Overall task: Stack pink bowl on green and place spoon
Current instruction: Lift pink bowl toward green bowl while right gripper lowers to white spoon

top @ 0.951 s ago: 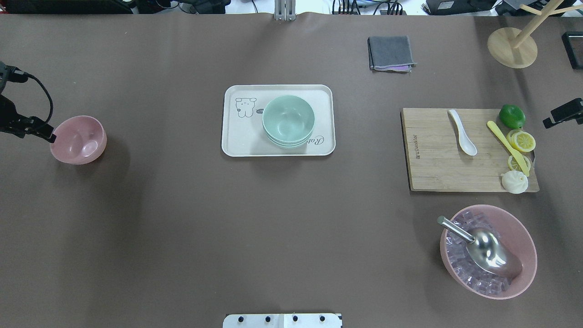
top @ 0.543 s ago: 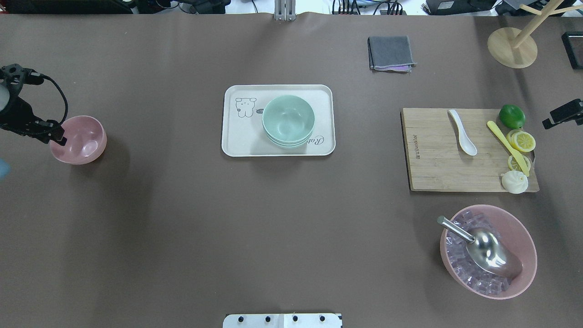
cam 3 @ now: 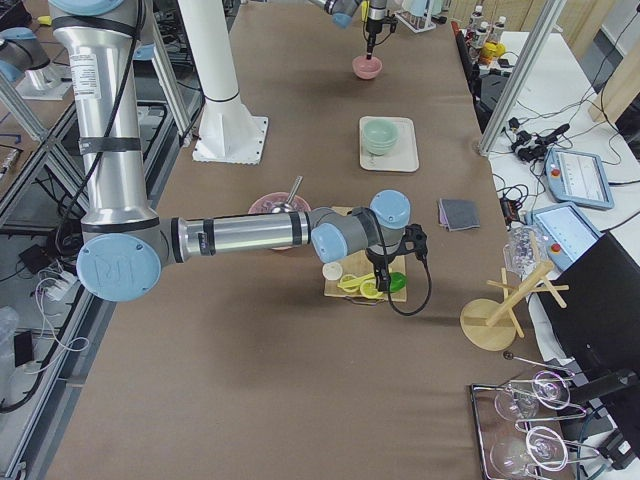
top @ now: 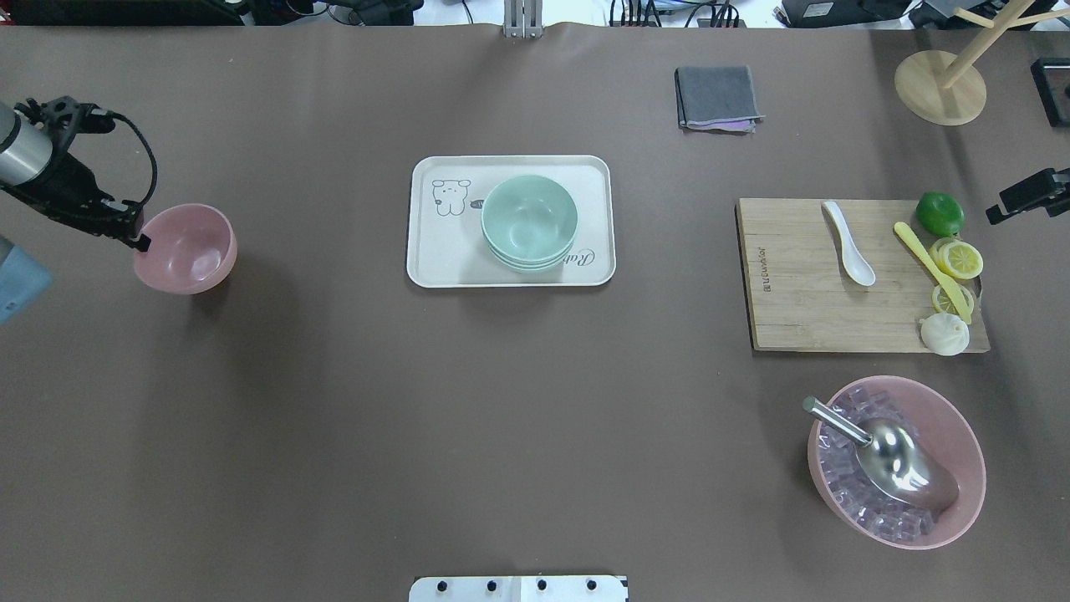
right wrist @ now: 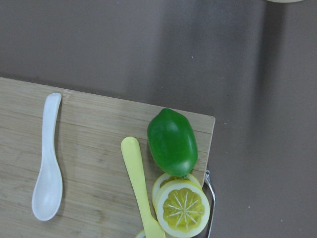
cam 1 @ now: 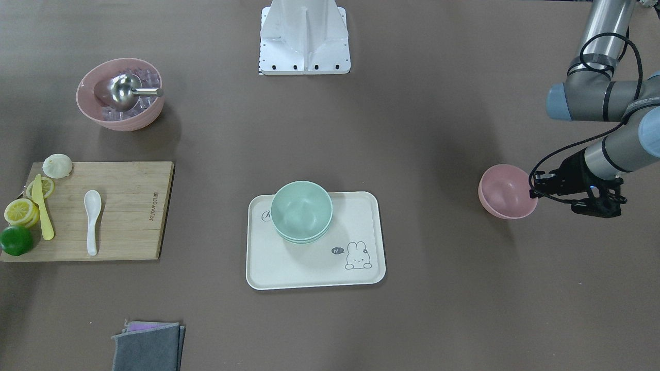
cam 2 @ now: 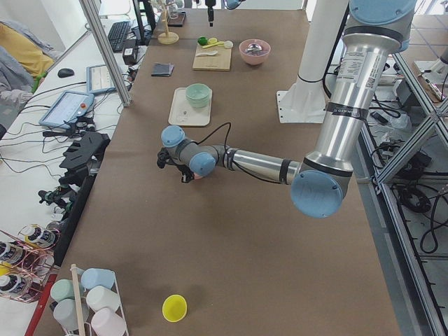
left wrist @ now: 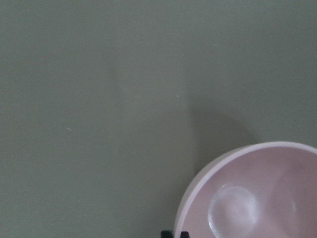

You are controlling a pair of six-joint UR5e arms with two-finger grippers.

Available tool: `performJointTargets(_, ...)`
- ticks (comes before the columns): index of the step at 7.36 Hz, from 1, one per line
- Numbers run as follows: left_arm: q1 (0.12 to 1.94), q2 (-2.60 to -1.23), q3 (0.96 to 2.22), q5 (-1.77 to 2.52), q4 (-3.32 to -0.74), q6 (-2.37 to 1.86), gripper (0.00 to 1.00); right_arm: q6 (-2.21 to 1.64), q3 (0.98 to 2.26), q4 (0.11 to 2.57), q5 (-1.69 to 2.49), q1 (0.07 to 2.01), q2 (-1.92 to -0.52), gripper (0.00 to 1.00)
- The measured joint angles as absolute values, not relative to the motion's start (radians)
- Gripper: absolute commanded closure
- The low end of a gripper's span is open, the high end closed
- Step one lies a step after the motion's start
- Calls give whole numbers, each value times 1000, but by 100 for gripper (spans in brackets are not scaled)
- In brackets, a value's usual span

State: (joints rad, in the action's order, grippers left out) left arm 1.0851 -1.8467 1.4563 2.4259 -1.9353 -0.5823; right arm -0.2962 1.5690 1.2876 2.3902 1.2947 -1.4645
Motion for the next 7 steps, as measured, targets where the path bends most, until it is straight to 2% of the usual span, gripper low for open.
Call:
performJointTargets(2,1098,-1974,1475,2459,-1884,-716,100,-335,1482,1286,2368,1255,-1372,0)
performJointTargets(4,1081,-2112,1496,2454,-1862,-922,100,-434,1450,1243,2302,1169,-1337,0)
performJointTargets(7,948,-2266,1490,2332,-1858,-1098,100,-572,1429,1188,2272,1070,-1312,1)
